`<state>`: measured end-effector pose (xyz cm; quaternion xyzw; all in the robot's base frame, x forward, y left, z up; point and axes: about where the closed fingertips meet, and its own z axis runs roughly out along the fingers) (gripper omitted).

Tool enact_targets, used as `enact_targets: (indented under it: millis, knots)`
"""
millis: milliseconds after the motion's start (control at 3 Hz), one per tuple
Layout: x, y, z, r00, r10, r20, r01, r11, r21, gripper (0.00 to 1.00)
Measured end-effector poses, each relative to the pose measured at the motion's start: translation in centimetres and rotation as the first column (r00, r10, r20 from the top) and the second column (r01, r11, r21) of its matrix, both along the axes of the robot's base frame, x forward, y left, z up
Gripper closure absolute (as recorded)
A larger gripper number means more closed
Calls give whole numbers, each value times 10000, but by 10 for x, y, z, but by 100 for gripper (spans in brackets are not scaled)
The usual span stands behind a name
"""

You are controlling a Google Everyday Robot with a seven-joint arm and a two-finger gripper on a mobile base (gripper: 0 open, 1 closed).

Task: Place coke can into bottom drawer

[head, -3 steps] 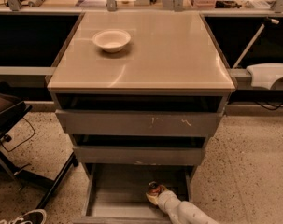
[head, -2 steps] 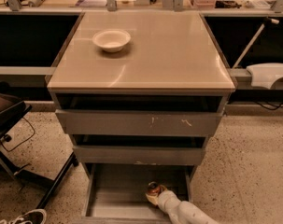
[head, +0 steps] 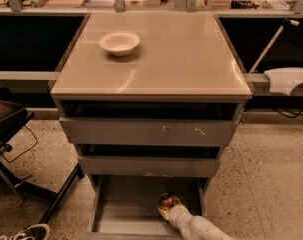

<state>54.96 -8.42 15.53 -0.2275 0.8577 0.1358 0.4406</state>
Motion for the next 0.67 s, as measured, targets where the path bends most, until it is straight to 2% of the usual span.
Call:
enact_targets:
  millis: [333, 667]
  knots:
    - [0, 0, 0, 10000, 0, 0, 0, 10000, 0, 0]
    - [0, 0, 0, 10000, 0, 0, 0, 10000, 0, 0]
